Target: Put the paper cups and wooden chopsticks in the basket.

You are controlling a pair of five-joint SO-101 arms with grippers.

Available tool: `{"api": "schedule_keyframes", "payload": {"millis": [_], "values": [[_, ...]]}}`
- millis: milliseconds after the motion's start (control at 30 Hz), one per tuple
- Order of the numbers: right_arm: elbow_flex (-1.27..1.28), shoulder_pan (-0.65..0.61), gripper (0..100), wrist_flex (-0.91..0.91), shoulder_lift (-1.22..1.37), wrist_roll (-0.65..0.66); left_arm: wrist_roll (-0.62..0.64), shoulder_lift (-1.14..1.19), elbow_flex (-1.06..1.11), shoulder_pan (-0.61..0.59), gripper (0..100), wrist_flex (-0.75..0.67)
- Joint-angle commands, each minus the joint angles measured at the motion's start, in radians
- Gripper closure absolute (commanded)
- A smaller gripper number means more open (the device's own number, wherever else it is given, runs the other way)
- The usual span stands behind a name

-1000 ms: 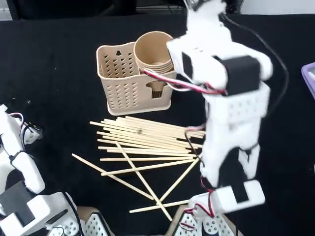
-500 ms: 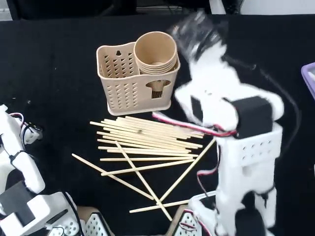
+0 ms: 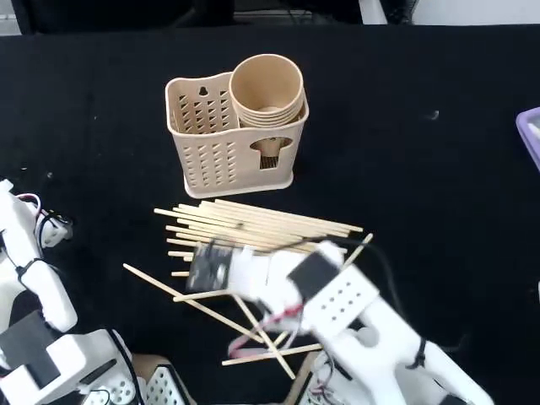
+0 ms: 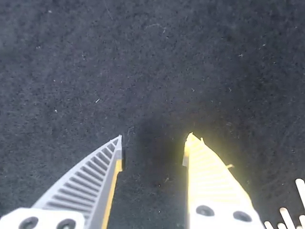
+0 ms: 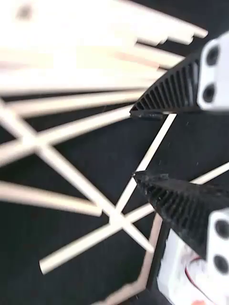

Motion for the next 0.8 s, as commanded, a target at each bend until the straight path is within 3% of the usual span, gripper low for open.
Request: {"api": "schedule_keyframes", "payload": {"millis": [0, 267, 467, 767], "values": [[0.021, -0.117, 81.9, -0.023, -0.05, -0.052, 0.005, -0.031, -0.012, 0.005, 79, -0.003], [0.116, -0.287, 81.9, -0.121, 0.015, -0.121, 0.005, -0.037, -0.019, -0.028, 79, -0.003], [0.107, -0.293, 81.9, -0.16, 0.104, -0.14, 0.009, -0.038, -0.05, -0.091, 79, -0.003], [0.137, -0.292, 82.1, -0.338, 0.355, -0.146, 0.009, -0.034, -0.051, -0.09, 79, -0.003]]}}
